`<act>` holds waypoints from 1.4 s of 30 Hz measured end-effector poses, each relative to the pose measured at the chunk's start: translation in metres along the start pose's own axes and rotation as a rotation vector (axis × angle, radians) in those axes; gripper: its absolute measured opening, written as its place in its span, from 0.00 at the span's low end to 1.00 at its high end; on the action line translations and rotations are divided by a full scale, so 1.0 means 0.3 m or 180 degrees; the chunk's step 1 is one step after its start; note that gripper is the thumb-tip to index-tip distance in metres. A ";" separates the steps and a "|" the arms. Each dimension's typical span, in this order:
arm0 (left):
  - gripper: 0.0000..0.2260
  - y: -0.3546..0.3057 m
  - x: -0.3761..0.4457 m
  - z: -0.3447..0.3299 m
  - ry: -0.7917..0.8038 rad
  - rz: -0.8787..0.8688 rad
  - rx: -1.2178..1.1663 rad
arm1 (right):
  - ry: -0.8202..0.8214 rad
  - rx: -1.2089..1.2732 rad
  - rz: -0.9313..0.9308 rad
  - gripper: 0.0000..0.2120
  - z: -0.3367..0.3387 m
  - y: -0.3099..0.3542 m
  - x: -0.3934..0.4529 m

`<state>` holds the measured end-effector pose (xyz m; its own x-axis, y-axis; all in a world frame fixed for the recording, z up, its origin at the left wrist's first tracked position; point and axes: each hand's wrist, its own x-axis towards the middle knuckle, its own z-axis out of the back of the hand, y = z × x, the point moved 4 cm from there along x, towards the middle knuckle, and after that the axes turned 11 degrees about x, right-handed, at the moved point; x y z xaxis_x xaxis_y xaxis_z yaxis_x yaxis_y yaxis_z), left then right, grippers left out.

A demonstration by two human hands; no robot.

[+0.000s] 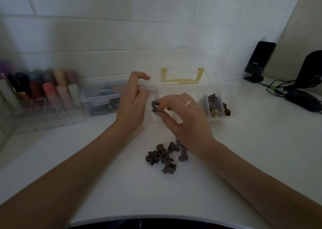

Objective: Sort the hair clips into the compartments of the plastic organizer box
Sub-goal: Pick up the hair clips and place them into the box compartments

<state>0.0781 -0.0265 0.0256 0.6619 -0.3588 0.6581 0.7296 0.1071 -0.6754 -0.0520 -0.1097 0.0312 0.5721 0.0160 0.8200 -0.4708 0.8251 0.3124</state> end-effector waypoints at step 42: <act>0.16 -0.081 -0.049 -0.011 -0.0025 -0.0568 0.0353 | 0.2126 -0.1700 -0.0765 0.20 -0.054 0.007 0.010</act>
<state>0.0501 -0.0269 0.0314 0.5214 -0.3739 0.7670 0.8496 0.1442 -0.5073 -0.0403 -0.0987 0.0265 0.9662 -0.0032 0.2578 -0.0068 0.9993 0.0379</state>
